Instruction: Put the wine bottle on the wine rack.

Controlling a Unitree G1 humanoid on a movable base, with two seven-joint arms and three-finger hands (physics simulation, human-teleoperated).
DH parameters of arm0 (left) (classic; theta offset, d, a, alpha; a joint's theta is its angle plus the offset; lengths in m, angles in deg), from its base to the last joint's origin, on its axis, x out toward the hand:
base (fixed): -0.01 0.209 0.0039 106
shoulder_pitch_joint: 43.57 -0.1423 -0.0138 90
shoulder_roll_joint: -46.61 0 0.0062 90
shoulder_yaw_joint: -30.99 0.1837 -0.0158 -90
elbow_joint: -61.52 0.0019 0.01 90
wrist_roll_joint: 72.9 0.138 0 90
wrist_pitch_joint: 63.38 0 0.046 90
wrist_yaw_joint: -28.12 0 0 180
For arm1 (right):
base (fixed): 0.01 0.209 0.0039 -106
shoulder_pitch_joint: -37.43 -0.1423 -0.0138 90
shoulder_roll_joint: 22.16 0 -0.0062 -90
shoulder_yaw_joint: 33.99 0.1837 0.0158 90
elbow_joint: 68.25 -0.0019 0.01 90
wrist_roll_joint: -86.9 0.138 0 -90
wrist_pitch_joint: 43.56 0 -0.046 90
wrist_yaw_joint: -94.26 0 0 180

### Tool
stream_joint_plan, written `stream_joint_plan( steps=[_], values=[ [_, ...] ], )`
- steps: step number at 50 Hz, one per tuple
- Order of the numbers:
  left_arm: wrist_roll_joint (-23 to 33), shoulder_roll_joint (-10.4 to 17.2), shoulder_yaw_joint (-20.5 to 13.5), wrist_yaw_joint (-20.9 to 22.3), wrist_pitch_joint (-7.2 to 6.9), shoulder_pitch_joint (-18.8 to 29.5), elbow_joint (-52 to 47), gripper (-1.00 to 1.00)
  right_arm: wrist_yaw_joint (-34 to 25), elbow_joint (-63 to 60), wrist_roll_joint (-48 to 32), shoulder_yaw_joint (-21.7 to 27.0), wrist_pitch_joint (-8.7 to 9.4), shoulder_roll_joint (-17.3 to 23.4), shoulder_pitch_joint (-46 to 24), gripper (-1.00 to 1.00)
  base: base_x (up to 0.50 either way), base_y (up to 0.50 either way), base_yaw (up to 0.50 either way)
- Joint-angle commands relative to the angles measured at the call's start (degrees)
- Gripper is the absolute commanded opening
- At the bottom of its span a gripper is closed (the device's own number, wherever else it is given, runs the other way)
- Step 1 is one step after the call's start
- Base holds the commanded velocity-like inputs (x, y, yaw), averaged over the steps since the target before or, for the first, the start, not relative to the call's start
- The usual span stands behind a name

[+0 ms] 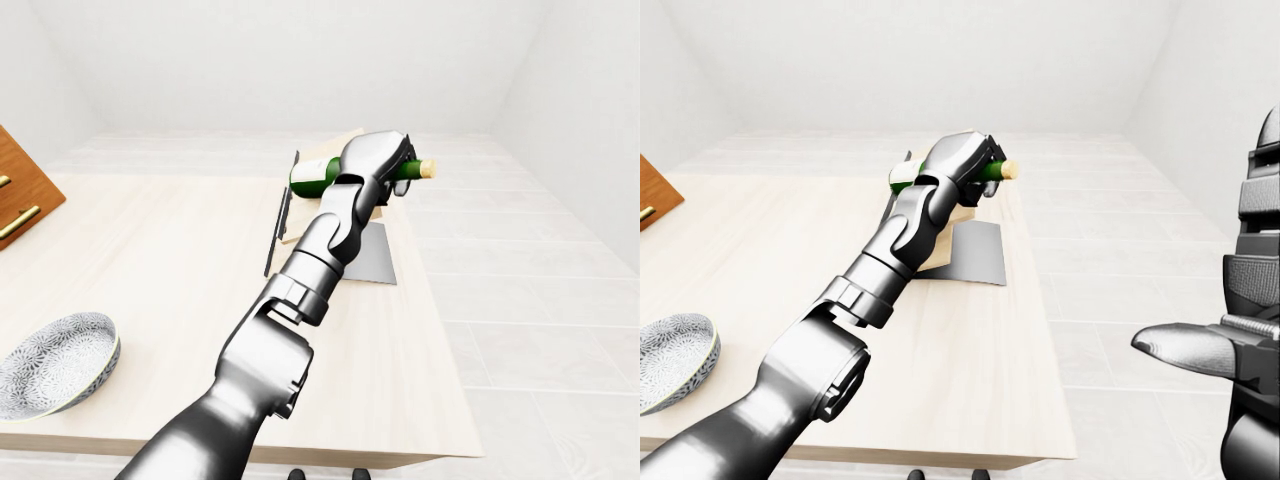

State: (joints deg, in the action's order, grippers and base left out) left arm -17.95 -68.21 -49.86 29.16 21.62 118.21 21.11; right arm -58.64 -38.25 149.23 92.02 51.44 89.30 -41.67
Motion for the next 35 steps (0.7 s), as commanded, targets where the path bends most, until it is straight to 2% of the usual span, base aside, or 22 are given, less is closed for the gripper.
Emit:
stream_joint_plan(
  steps=[1, 15, 27, 31, 34, 35],
  values=[
    [-0.2, -0.7, -2.2, -4.8, 0.00, -4.3, 2.2, -1.00, -1.0, 0.0, -1.3, -0.2, 0.00, -1.1, -0.1, 1.00, 0.01, 0.00, 0.00],
    [-0.9, -0.3, -2.4, -5.6, 0.00, -3.3, 2.8, -1.00, -4.1, 0.0, -4.5, -0.5, 0.00, -4.0, -0.3, 1.00, 0.00, 0.00, 0.00],
    [-0.8, -0.3, -2.2, -6.0, 0.00, -3.4, 2.6, -0.99, -3.8, 0.0, -3.7, -0.1, 0.00, -3.3, 0.0, 1.00, 0.00, 0.00, 0.00],
    [-0.8, -0.3, -2.3, -6.3, 0.00, -3.3, 2.6, -0.69, -2.9, 0.0, -2.8, 0.0, 0.00, -2.4, 0.3, 1.00, 0.00, 0.00, 0.00],
    [-0.9, -0.3, -2.3, -6.7, 0.00, -3.3, 3.0, -0.64, -2.3, 0.0, -1.9, 0.3, 0.00, -1.6, 0.5, 1.00, 0.00, 0.00, 0.00],
    [-0.9, -0.2, -2.3, -6.9, 0.00, -3.2, 3.1, -0.55, -2.0, 0.0, -1.5, 0.4, 0.00, -1.3, 0.5, 1.00, 0.00, 0.00, 0.00]
  ],
)
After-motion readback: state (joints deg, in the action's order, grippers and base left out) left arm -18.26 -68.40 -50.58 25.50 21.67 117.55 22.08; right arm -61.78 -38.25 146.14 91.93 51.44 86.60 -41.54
